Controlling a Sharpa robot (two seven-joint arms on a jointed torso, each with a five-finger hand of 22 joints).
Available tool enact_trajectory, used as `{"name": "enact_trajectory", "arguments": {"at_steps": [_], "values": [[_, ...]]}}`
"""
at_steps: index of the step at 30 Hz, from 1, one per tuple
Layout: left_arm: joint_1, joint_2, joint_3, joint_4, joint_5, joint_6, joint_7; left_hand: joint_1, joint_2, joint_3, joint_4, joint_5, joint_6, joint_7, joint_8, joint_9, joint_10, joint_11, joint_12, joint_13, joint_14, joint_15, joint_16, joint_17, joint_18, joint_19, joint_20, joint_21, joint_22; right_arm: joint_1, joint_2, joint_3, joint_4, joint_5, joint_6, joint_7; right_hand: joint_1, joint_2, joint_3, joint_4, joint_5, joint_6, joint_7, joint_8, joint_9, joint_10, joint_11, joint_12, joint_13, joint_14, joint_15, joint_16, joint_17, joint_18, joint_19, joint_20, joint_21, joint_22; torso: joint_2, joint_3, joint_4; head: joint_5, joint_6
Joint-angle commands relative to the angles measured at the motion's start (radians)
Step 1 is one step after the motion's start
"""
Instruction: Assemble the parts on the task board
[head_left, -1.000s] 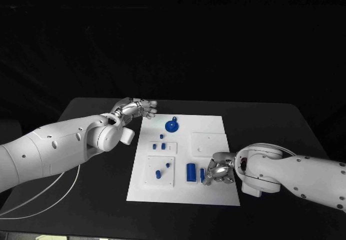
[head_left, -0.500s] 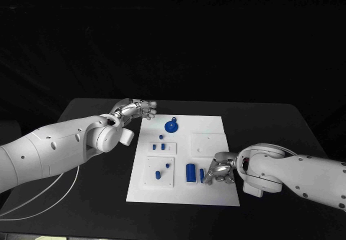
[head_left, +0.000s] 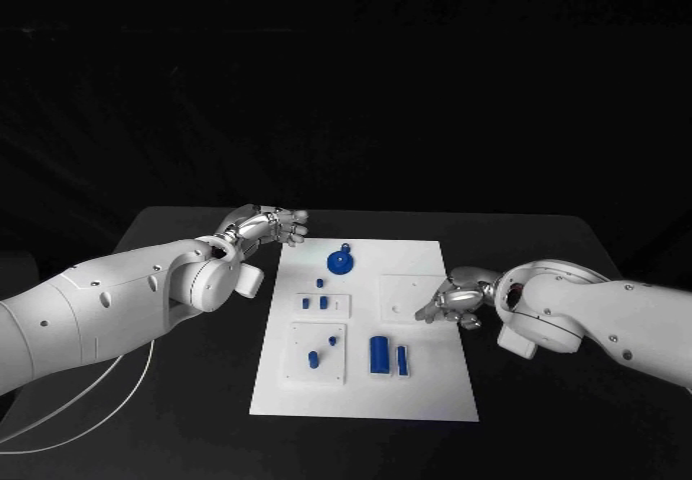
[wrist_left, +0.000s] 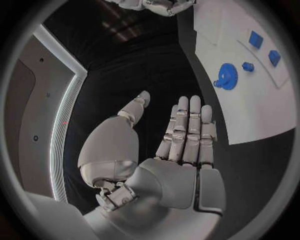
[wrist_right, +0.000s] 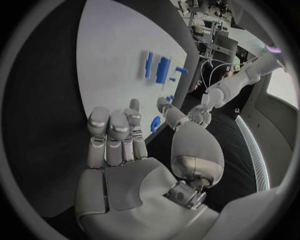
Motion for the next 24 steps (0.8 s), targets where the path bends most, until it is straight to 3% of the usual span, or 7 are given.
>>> {"name": "enact_trajectory", "arguments": {"at_steps": [1, 9, 12, 15, 19, 20, 24], "values": [[0.001, 0.005, 0.001, -0.014, 0.028, -0.004, 0.016, 0.002, 0.009, 0.002, -0.003, 0.006, 0.004, 0.003, 0.006, -0.001, 0.005, -0.003, -0.001, -0.001, 0.005, 0.0, -0.007, 0.002, 0.019, -0.003, 0.004, -0.005, 0.001, 0.017, 0.026, 0.004, -0.074, 0.146, -0.101, 0.212, 0.02, 0.018, -0.018, -0.007, 0.008, -0.035, 0.014, -0.009, 0.0, -0.009, 0.004, -0.006, 0.003, 0.001, 0.004, -0.008, -0.003, 0.051, -0.003, -0.007, -0.009, 0.003, -0.01, -0.0019, -0.002, -0.007, 0.026], [0.019, 0.032, 0.002, -0.085, 0.056, -0.016, 0.031, 0.004, 0.01, 0.001, -0.007, 0.005, 0.005, 0.003, 0.008, -0.002, 0.003, -0.003, -0.003, -0.002, -0.005, 0.004, -0.017, 0.003, 0.017, -0.011, 0.007, -0.011, 0.002, 0.023, 0.162, 0.022, -0.38, 0.367, -0.179, 0.461, 0.08, 0.078, -0.072, -0.048, 0.085, -0.097, 0.038, -0.032, 0.001, -0.075, 0.028, -0.056, -0.028, -0.054, 0.026, -0.079, -0.04, 0.05, -0.067, 0.004, -0.077, -0.019, -0.041, -0.0064, -0.0038, -0.018, 0.097], [0.029, 0.038, 0.002, -0.108, 0.067, -0.023, 0.034, -0.007, 0.006, -0.007, -0.004, -0.026, 0.002, 0.003, 0.007, -0.004, -0.008, 0.001, -0.008, -0.007, -0.012, 0.008, -0.028, 0.007, 0.016, -0.019, 0.011, -0.022, 0.0, 0.021, 0.214, 0.033, -0.482, 0.433, -0.176, 0.516, 0.106, 0.087, -0.094, -0.049, 0.109, -0.107, 0.045, -0.032, 0.006, -0.113, 0.036, -0.087, -0.053, -0.097, 0.035, -0.114, -0.058, 0.05, -0.111, 0.021, -0.116, -0.03, -0.051, -0.0044, -0.0047, -0.015, 0.114], [0.039, 0.048, 0.002, -0.126, 0.081, -0.033, 0.04, -0.006, 0.002, -0.006, -0.006, -0.026, -0.005, 0.006, 0.005, -0.006, -0.046, 0.009, -0.012, -0.021, -0.045, 0.019, -0.059, 0.0, 0.01, -0.044, 0.022, -0.045, -0.005, 0.008, 0.248, 0.057, -0.554, 0.467, -0.172, 0.559, 0.115, 0.099, -0.111, -0.048, 0.126, -0.118, 0.056, -0.033, 0.01, -0.16, 0.046, -0.146, -0.11, -0.159, 0.05, -0.179, -0.097, 0.044, -0.177, 0.051, -0.183, -0.053, -0.058, -0.0021, -0.006, -0.014, 0.132], [0.044, 0.067, 0.003, -0.156, 0.098, -0.041, 0.045, -0.003, -0.006, 0.0, -0.001, -0.026, -0.024, -0.002, -0.003, -0.011, -0.106, 0.017, -0.014, -0.034, -0.106, 0.033, -0.107, -0.015, -0.005, -0.094, 0.037, -0.083, -0.013, -0.014, 0.276, 0.085, -0.607, 0.552, -0.138, 0.591, 0.114, 0.107, -0.116, -0.05, 0.147, -0.155, 0.088, -0.042, 0.012, -0.248, 0.087, -0.325, -0.294, -0.268, 0.115, -0.382, -0.213, 0.012, -0.31, 0.115, -0.369, -0.145, -0.069, 0.0005, -0.004, -0.013, 0.142], [0.044, 0.073, 0.003, -0.165, 0.109, -0.046, 0.049, -0.003, -0.01, 0.003, 0.002, -0.026, -0.032, -0.006, -0.006, -0.012, -0.127, 0.016, -0.014, -0.034, -0.123, 0.034, -0.119, -0.019, -0.012, -0.11, 0.04, -0.095, -0.016, -0.019, 0.286, 0.092, -0.621, 0.574, -0.126, 0.603, 0.113, 0.109, -0.105, -0.048, 0.147, -0.172, 0.098, -0.048, 0.01, -0.306, 0.119, -0.438, -0.402, -0.354, 0.173, -0.498, -0.273, -0.013, -0.415, 0.147, -0.472, -0.197, -0.073, 0.0026, -0.004, -0.01, 0.146], [0.044, 0.094, 0.003, -0.187, 0.132, -0.059, 0.057, 0.0, -0.031, 0.017, 0.026, -0.026, -0.08, -0.022, -0.028, -0.019, -0.227, 0.009, -0.013, -0.034, -0.187, 0.037, -0.158, -0.035, -0.04, -0.161, 0.046, -0.135, -0.023, -0.035, 0.303, 0.108, -0.644, 0.594, -0.115, 0.621, 0.133, 0.124, -0.111, -0.057, 0.142, -0.221, 0.093, -0.062, -0.006, -0.321, 0.176, -0.669, -0.7, -0.466, 0.269, -0.733, -0.416, -0.05, -0.564, 0.206, -0.644, -0.299, -0.081, 0.0072, -0.0045, -0.007, 0.156]]}}
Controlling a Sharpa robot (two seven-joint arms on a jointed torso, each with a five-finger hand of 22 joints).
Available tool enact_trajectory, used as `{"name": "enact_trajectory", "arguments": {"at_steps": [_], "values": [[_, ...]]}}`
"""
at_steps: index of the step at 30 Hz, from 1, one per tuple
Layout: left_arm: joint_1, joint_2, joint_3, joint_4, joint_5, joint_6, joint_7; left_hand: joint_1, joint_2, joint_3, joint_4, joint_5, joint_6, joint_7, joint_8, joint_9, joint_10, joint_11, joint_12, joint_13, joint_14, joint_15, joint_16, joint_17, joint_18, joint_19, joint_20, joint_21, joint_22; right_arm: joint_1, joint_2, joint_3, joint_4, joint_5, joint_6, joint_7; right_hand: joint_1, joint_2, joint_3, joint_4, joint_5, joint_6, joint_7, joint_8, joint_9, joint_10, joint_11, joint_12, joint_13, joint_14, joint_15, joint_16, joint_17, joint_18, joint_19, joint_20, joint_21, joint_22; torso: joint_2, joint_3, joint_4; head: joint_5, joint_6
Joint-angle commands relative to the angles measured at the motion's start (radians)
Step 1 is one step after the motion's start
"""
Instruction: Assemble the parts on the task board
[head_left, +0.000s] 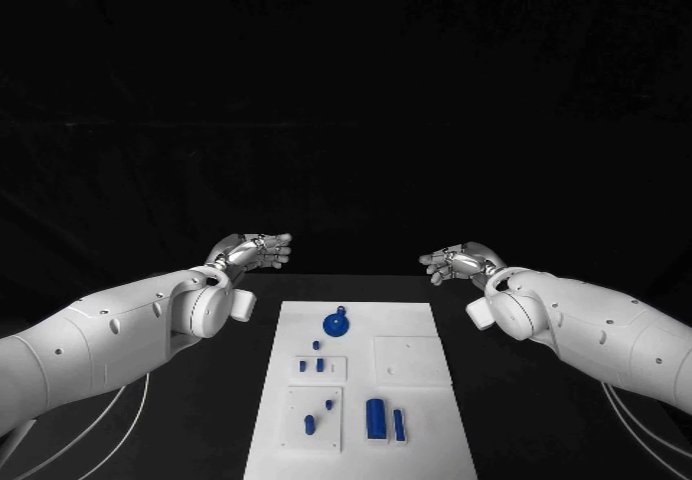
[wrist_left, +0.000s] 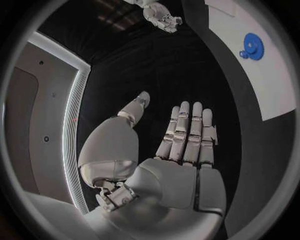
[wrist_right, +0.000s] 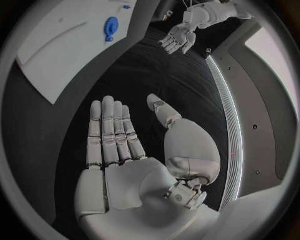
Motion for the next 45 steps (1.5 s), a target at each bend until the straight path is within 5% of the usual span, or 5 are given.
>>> {"name": "enact_trajectory", "arguments": {"at_steps": [1, 4, 5, 11, 45], "values": [[0.001, 0.014, 0.001, -0.011, 0.058, -0.024, 0.033, 0.003, -0.019, 0.008, 0.019, -0.002, -0.032, -0.011, -0.013, -0.003, -0.06, -0.006, -0.004, -0.001, -0.041, 0.001, -0.024, -0.009, -0.027, -0.032, 0.005, -0.024, -0.003, -0.011, 0.011, 0.008, -0.013, 0.095, 0.033, 0.084, 0.008, 0.017, -0.014, -0.002, -0.002, -0.018, -0.009, -0.001, -0.01, 0.015, 0.02, -0.113, -0.17, -0.044, 0.037, -0.118, -0.079, -0.025, -0.062, 0.031, -0.081, -0.051, -0.013, 0.0058, 0.0002, 0.003, 0.012], [0.0, 0.016, 0.001, -0.011, 0.058, -0.022, 0.035, 0.009, -0.03, 0.017, 0.036, -0.002, -0.048, -0.018, -0.017, -0.003, -0.087, -0.011, -0.002, 0.0, -0.059, 0.004, -0.031, -0.01, -0.027, -0.053, 0.012, -0.036, -0.001, -0.016, 0.021, 0.013, -0.022, 0.098, 0.036, 0.089, 0.016, 0.028, -0.041, -0.002, -0.001, -0.03, -0.015, 0.001, -0.023, 0.04, 0.02, -0.176, -0.298, -0.046, 0.042, -0.18, -0.133, -0.02, -0.079, 0.048, -0.124, -0.083, -0.014, 0.0069, 0.0005, 0.007, 0.021], [0.0, 0.013, 0.0, -0.01, 0.022, -0.009, 0.008, -0.931, 0.159, -0.463, 0.188, -0.061, -0.784, -0.151, -0.295, -0.433, -1.042, -0.131, -0.066, -0.066, -0.775, -0.151, -0.343, -0.409, -0.027, -0.467, -0.054, -0.597, -0.357, -0.014, 0.016, 0.011, -0.017, 0.047, 0.008, 0.034, -0.861, 0.097, -0.541, 0.288, -0.198, -0.861, -0.174, -0.192, -0.596, -0.902, -0.13, -0.323, -0.74, -0.876, -0.101, -0.577, -0.659, -0.184, -0.692, -0.115, -0.55, -1.049, -0.009, 0.004, 0.0, 0.004, 0.013], [-0.02, 0.002, 0.008, 0.03, 0.026, -0.047, 0.023, -0.931, 0.159, -0.463, 0.188, -0.061, -0.784, -0.151, -0.295, -0.433, -1.042, -0.131, -0.066, -0.066, -0.775, -0.151, -0.343, -0.409, -0.027, -0.467, -0.054, -0.597, -1.185, -0.024, 0.003, 0.012, 0.024, 0.068, -0.026, 0.052, -0.861, 0.097, -0.541, 0.288, -0.198, -0.861, -0.174, -0.192, -0.596, -0.902, -0.13, -0.323, -0.74, -0.876, -0.101, -0.577, -0.659, -0.184, -0.692, -0.115, -0.55, -1.049, -0.03, 0.0048, -0.0056, 0.003, -0.005], [-0.266, -0.142, 0.115, 0.552, 0.065, -0.534, 0.212, -0.931, 0.159, -0.463, 0.188, -0.061, -0.784, -0.151, -0.295, -0.433, -1.042, -0.131, -0.066, -0.066, -0.775, -0.151, -0.343, -0.409, -0.027, -0.467, -0.054, -0.597, -1.185, -0.189, -0.201, 0.025, 0.688, 0.414, -0.577, 0.341, -0.861, 0.097, -0.541, 0.288, -0.198, -0.861, -0.174, -0.192, -0.596, -0.902, -0.13, -0.323, -0.74, -0.876, -0.101, -0.577, -0.659, -0.184, -0.692, -0.115, -0.55, -1.049, -0.113, 0.0081, -0.0287, -0.003, -0.078]]}}
